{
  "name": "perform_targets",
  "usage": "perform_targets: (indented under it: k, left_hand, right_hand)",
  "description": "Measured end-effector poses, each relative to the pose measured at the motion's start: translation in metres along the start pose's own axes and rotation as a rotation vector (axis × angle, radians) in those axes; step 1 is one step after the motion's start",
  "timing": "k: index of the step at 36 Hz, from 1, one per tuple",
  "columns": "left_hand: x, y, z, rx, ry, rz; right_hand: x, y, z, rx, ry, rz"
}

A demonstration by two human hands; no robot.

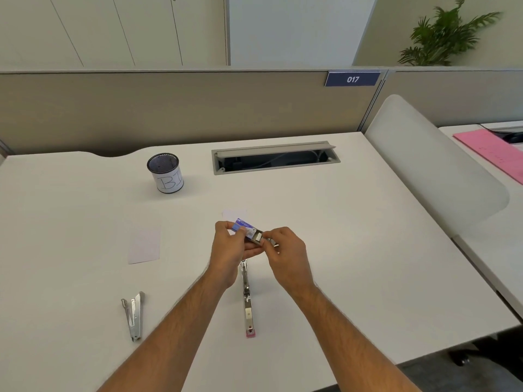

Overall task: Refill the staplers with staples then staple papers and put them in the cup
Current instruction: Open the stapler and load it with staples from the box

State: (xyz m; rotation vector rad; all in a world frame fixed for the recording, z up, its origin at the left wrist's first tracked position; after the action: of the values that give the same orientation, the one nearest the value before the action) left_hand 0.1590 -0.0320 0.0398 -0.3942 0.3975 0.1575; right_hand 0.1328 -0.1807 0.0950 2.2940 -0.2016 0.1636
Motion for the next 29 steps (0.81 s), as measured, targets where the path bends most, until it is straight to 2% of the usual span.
perform_targets:
  k: [5,15,24,29]
  left_hand:
    - [-0.001,0.001,-0.001,0.012,-0.005,0.017]
    - [-0.003,0.003,-0.003,0.035,-0.007,0.017]
    - [-0.003,0.004,-0.007,0.037,-0.009,0.021]
    - [-0.002,0.004,-0.006,0.029,-0.01,0.019]
  right_hand:
    - [-0.001,0.003,-0.004,-0.064,0.038,0.01]
    - [0.0,-0.002,0.003,-0.068,-0.012,-0.034]
    - [0.004,-0.009,0.017,0.156,-0.132,-0.064]
    - [0.001,-0.006,0.027,0.302,-0.213,-0.026]
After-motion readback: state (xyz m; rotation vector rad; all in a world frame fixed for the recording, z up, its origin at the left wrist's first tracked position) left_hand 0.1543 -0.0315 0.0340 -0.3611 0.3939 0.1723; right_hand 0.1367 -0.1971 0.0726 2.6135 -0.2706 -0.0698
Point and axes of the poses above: each hand's wrist, its own x-axis towards the middle knuckle, its own y-axis out of the back of the hand, z = x × y, the point moved 10 cm from there along x, towards the middle knuckle, and after that the axes turned 7 degrees about -x, right-handed, at the moved point
